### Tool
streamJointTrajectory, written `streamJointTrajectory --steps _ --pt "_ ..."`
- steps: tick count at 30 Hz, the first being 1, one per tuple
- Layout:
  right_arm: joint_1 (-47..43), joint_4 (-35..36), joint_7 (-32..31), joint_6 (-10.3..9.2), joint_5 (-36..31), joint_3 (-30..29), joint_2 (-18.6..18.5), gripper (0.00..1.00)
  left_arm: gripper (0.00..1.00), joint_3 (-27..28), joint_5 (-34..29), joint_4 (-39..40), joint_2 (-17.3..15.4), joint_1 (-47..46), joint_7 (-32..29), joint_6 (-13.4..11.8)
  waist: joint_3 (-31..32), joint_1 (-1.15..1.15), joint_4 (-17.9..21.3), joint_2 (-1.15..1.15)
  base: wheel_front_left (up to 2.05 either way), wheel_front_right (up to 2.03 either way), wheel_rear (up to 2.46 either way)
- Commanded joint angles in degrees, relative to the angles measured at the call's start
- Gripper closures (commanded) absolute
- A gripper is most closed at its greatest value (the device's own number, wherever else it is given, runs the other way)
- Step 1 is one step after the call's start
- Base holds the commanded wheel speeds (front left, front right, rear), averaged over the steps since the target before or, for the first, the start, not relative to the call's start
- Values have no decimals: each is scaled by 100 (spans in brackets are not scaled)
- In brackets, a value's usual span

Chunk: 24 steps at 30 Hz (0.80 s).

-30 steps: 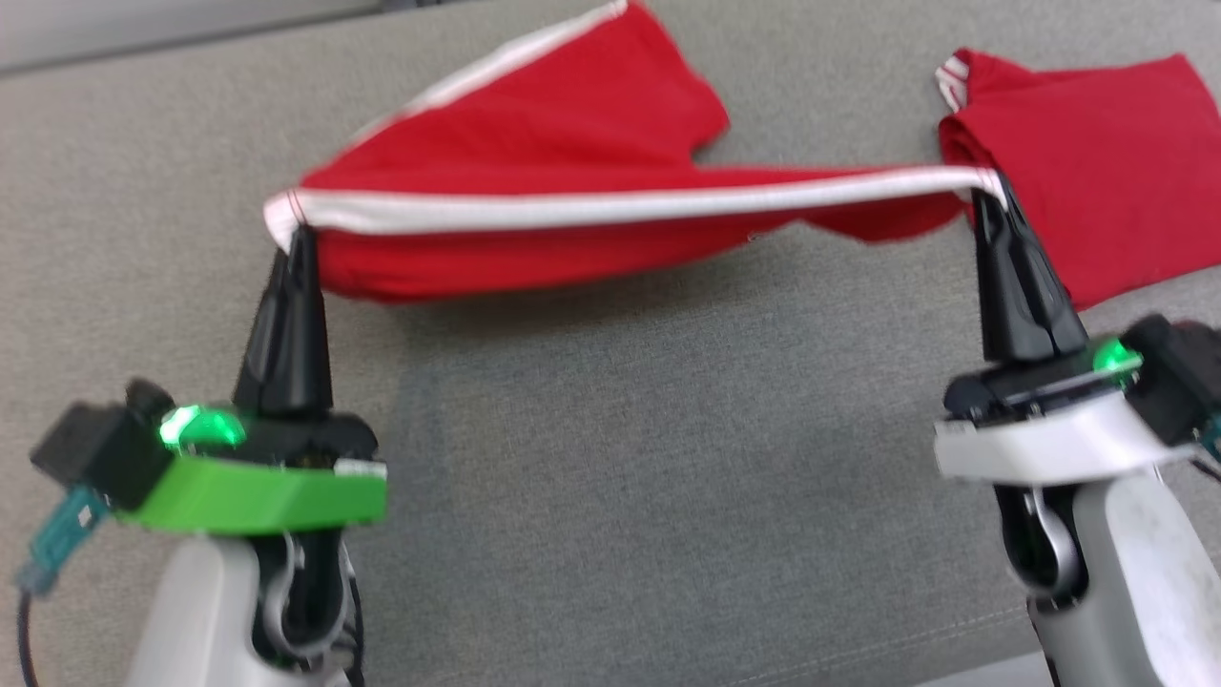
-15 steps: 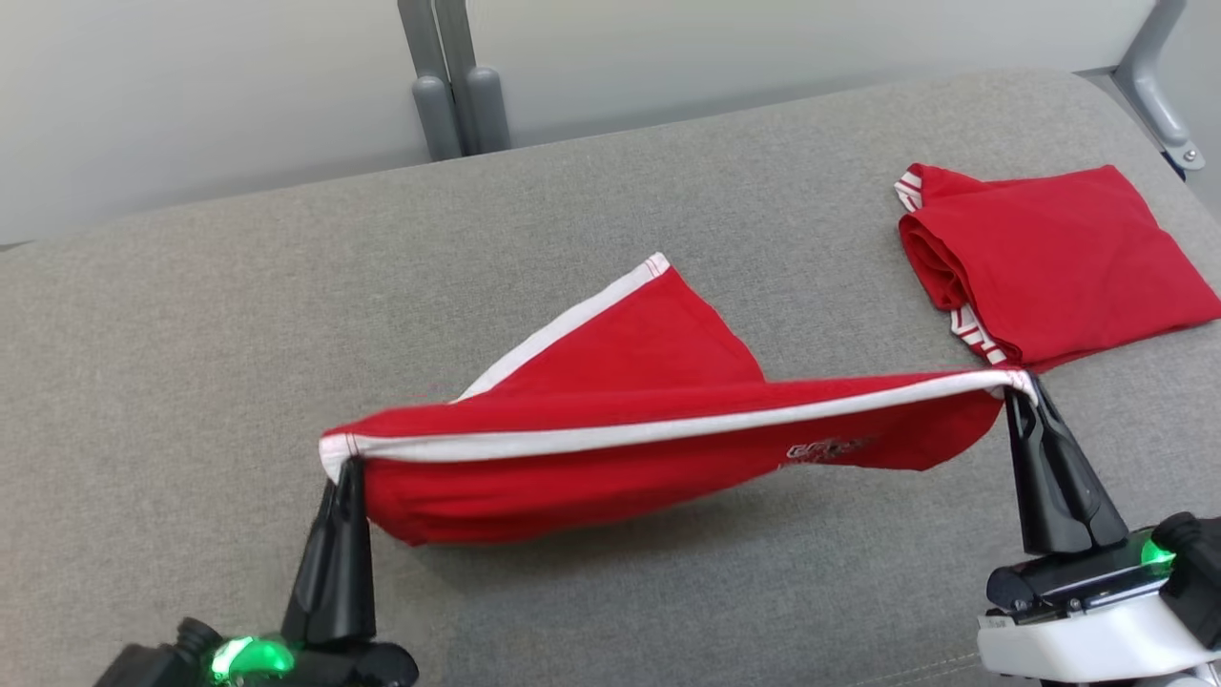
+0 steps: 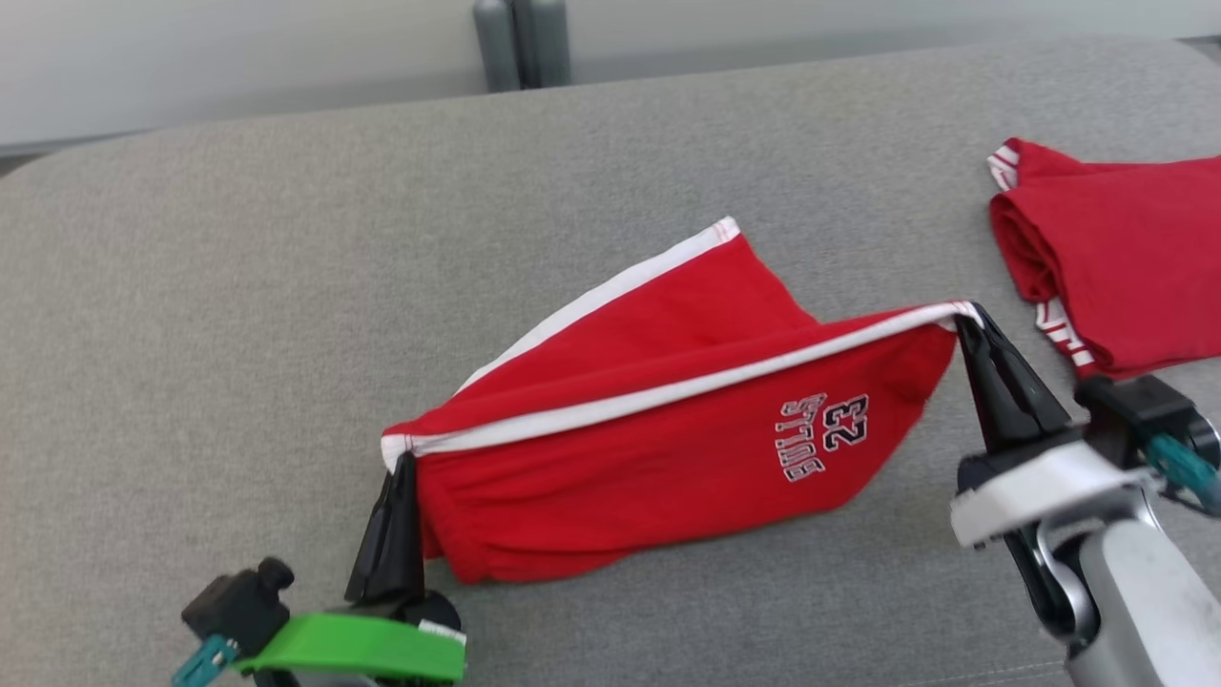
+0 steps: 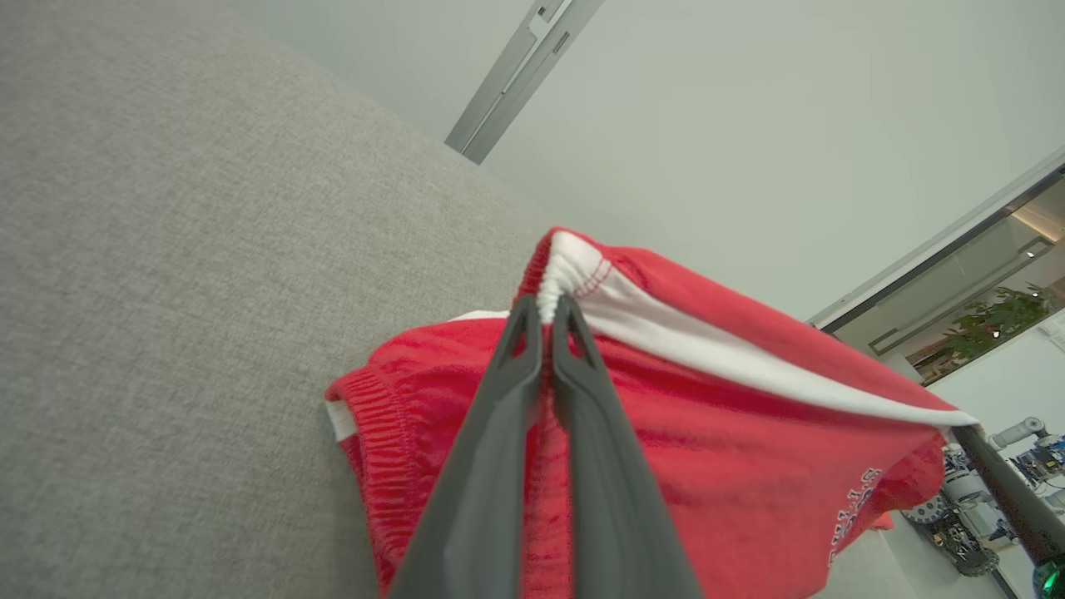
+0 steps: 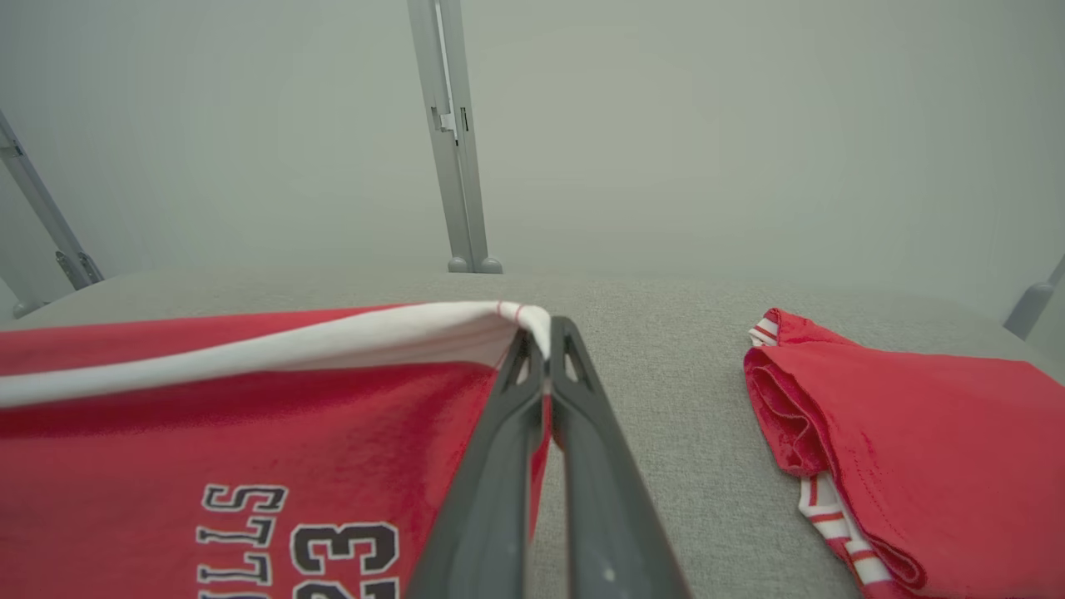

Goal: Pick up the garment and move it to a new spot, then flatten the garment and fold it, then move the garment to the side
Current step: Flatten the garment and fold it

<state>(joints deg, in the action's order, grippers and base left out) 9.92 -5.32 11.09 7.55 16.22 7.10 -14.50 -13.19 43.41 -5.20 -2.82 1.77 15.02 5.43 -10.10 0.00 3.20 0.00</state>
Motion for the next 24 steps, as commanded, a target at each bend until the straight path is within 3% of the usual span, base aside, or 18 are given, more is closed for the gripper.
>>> streamJointTrajectory --steps 1,11,24 --pt "284 -251 -25 -12 47 121 -114 100 100 -3 133 -171 -24 -260 15 -78 -315 0 -270 0 0 0 0" --pt "2164 -2177 -4 -11 356 1443 -550 100 100 -262 519 -1097 -20 -1308 16 -414 -829 0 -688 0 0 0 0" --pt "3877 -4017 -44 -11 1217 2910 -665 100 100 -690 583 -1180 -20 -1690 17 -592 -1086 0 -1039 0 0 0 0"
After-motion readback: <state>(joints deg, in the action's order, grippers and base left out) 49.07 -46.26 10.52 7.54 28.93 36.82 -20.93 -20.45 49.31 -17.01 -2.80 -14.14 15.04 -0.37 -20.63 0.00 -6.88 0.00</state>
